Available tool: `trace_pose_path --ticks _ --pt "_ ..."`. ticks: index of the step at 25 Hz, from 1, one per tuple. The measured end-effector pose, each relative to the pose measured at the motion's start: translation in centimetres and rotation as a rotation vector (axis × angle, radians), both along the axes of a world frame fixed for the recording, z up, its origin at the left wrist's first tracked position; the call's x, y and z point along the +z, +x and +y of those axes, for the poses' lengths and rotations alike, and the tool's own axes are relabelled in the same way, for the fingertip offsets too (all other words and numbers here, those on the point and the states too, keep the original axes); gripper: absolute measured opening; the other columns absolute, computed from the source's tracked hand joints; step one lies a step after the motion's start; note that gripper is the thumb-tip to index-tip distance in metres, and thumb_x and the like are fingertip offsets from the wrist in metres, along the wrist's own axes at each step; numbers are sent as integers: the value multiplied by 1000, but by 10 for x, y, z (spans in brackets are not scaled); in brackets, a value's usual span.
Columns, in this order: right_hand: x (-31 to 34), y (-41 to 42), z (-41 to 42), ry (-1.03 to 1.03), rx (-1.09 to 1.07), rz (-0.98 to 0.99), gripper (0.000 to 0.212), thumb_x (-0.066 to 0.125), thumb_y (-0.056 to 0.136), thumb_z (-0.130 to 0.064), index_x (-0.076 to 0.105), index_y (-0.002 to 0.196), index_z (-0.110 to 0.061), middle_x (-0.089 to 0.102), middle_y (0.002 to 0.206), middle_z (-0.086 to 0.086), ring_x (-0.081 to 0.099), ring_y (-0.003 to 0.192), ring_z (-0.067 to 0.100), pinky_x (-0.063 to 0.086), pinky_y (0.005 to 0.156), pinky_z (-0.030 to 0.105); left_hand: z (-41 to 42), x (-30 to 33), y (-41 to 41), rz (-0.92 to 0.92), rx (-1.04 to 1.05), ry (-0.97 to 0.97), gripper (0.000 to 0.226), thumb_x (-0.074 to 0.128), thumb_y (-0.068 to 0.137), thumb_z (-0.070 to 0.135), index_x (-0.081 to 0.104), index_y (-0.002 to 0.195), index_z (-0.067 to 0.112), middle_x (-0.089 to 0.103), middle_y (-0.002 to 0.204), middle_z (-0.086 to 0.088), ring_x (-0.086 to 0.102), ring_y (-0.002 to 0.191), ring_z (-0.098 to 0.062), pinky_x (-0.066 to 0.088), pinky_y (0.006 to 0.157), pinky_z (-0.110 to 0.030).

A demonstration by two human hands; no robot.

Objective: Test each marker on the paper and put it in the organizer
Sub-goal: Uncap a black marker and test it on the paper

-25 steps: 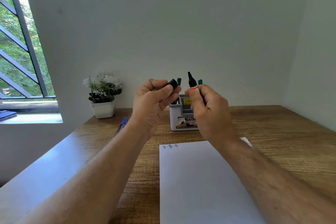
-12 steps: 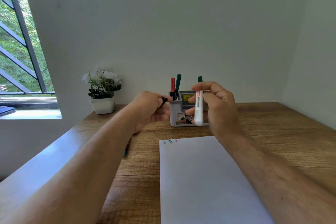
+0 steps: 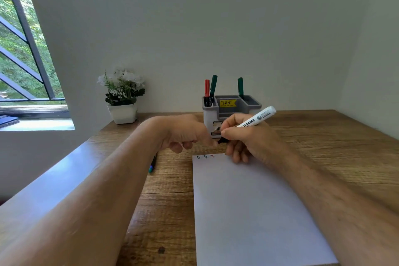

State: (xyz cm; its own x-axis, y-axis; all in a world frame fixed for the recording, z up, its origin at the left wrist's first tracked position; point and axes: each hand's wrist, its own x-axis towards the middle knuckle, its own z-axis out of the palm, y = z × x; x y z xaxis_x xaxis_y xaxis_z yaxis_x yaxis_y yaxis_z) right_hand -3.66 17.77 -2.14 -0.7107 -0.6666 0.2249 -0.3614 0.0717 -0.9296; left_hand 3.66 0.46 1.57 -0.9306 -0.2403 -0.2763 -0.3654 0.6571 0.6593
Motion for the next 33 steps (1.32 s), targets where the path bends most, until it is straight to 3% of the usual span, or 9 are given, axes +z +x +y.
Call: trace_pose_path --ticks 3,7,14,21,24,27,33 --pt "-2 1 1 53 43 -17 8 64 84 -10 61 76 -11 69 63 16 58 43 22 41 37 23 1 -4 -3 -90 -58 -118 43 84 74 26 64 111 16 48 77 -1 42 67 -14 35 49 -23" --pt "-4 1 -1 182 -47 95 18 69 77 -18 57 63 -21 67 57 3 50 42 8 38 40 20 2 -11 -12 -148 -64 -146 35 84 75 23 59 99 28 58 106 0 55 93 -17 46 64 -28" --pt "-5 0 -4 257 -78 184 19 65 59 -39 54 49 -27 57 54 -3 48 47 5 38 46 20 3 -14 -15 -145 -59 -155 34 83 75 21 59 100 25 60 112 -6 59 106 -28 50 74 -33" --pt "-6 -2 -5 247 -37 173 22 63 56 -39 50 53 -22 57 50 -2 49 49 9 45 55 28 4 -13 -15 -147 -53 -141 36 82 77 20 54 100 26 57 111 -4 57 108 -27 49 69 -31" --pt "-7 -1 -5 262 -52 194 30 63 52 -48 52 58 -21 60 52 -2 50 49 8 44 53 26 4 -14 -15 -144 -46 -138 33 81 77 20 55 97 26 57 115 -6 56 111 -28 48 70 -31" --pt "-7 -2 -6 242 -58 196 26 64 56 -43 51 58 -20 58 51 -2 51 50 9 45 54 27 3 -14 -15 -149 -48 -143 33 82 77 20 55 96 26 57 121 -10 56 114 -30 48 71 -32" --pt "-8 -4 -5 246 -66 213 22 64 62 -39 52 57 -21 59 53 -2 51 49 7 44 51 24 1 -16 -19 -161 -42 -122 33 82 76 19 56 93 27 58 115 -8 56 100 -24 45 63 -29"
